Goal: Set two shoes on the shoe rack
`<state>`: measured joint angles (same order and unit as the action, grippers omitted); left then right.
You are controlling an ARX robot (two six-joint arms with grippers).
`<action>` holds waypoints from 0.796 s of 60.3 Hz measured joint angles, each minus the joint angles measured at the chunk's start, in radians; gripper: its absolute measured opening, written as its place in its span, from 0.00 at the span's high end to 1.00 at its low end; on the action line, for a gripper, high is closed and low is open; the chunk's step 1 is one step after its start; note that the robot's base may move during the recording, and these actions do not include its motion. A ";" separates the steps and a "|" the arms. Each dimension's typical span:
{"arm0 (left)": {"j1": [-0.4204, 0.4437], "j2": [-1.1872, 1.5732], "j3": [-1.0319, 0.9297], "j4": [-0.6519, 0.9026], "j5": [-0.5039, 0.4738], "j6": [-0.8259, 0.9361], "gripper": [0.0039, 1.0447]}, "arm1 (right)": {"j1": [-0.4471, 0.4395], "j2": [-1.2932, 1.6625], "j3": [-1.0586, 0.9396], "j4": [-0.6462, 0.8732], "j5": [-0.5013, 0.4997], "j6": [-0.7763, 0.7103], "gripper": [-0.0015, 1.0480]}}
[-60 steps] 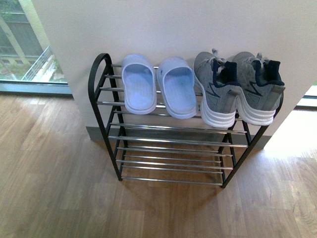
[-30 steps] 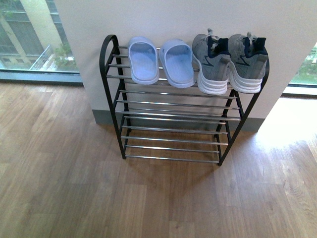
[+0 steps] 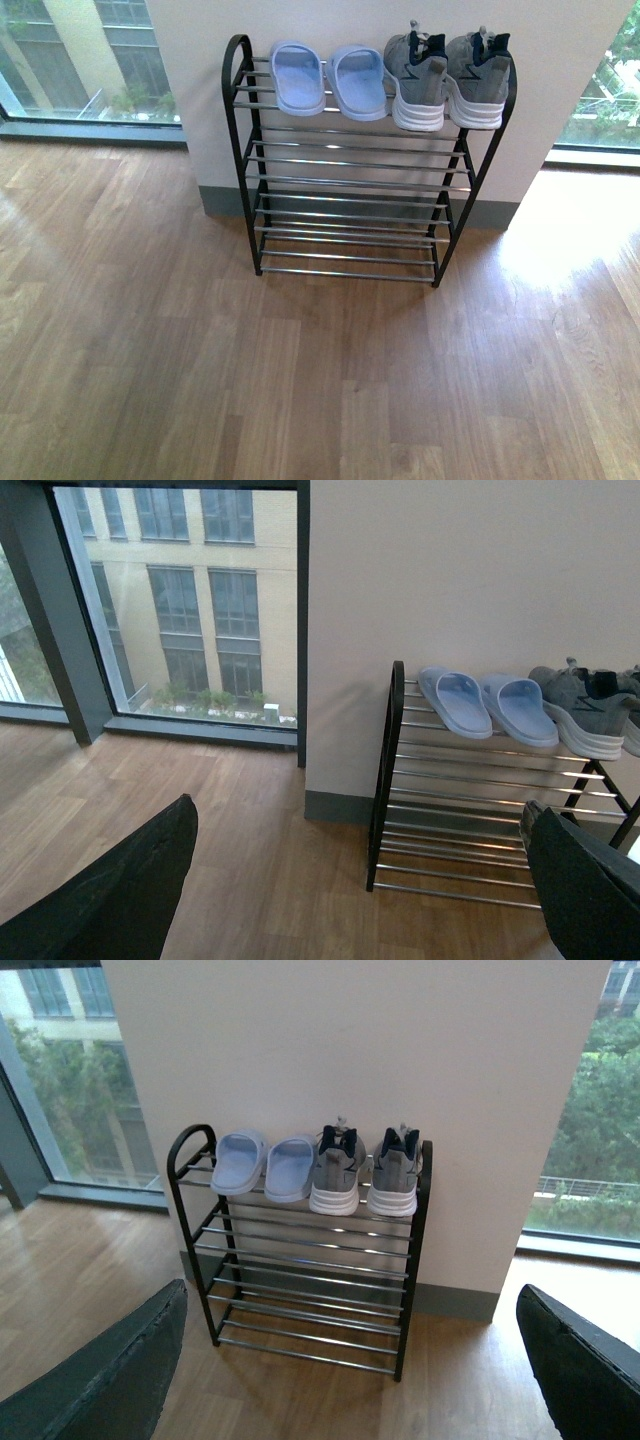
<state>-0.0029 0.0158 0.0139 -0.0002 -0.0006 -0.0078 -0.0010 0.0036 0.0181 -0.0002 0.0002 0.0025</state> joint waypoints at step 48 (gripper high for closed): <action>0.000 0.000 0.000 0.000 0.000 0.000 0.09 | 0.000 0.000 0.000 0.000 0.000 0.000 0.09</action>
<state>-0.0029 0.0158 0.0139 -0.0002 -0.0002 -0.0078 -0.0010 0.0040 0.0181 -0.0002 0.0006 0.0029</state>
